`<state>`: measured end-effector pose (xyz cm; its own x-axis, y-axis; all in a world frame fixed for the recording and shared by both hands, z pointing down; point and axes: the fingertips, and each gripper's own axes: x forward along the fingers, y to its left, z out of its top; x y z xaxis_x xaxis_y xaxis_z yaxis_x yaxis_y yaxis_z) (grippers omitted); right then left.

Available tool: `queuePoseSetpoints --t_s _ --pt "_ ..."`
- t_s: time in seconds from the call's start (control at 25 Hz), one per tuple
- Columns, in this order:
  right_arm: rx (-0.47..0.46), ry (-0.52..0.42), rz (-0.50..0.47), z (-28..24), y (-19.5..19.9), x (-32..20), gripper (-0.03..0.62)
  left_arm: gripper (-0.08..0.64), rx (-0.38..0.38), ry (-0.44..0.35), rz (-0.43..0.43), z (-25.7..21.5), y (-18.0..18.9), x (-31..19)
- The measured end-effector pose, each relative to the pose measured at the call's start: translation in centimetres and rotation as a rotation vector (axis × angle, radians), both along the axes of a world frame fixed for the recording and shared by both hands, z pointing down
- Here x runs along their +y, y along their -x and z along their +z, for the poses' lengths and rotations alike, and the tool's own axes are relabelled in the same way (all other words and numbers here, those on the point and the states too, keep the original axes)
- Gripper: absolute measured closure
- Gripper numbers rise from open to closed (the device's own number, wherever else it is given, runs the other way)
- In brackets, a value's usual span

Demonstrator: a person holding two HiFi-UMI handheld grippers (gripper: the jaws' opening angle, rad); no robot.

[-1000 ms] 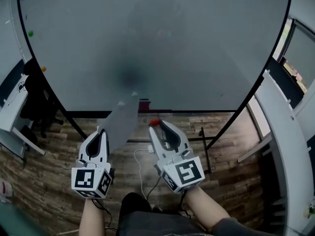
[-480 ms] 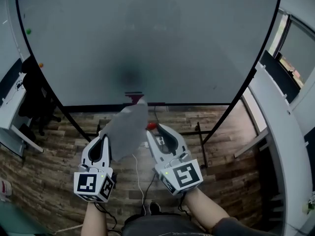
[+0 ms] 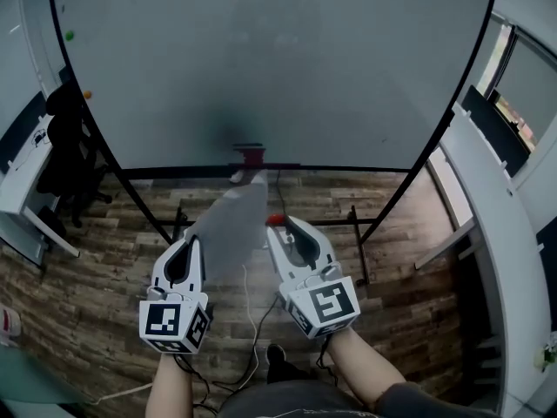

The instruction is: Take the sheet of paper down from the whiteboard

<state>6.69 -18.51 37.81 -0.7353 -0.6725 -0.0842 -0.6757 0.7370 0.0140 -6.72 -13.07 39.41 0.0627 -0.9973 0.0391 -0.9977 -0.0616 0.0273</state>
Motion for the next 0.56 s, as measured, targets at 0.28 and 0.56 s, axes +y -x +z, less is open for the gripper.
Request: queuePoseSetpoints --t_s 0.28,0.56 --pt "0.026 0.039 0.038 1.4 -0.8 4.8 0.480 0.548 0.017 0.025 -0.002 1.4 0.9 5.1" --pt "0.035 0.044 0.060 2.0 -1.0 9.7 0.480 0.548 0.020 0.038 -0.019 2.2 1.6 10.6"
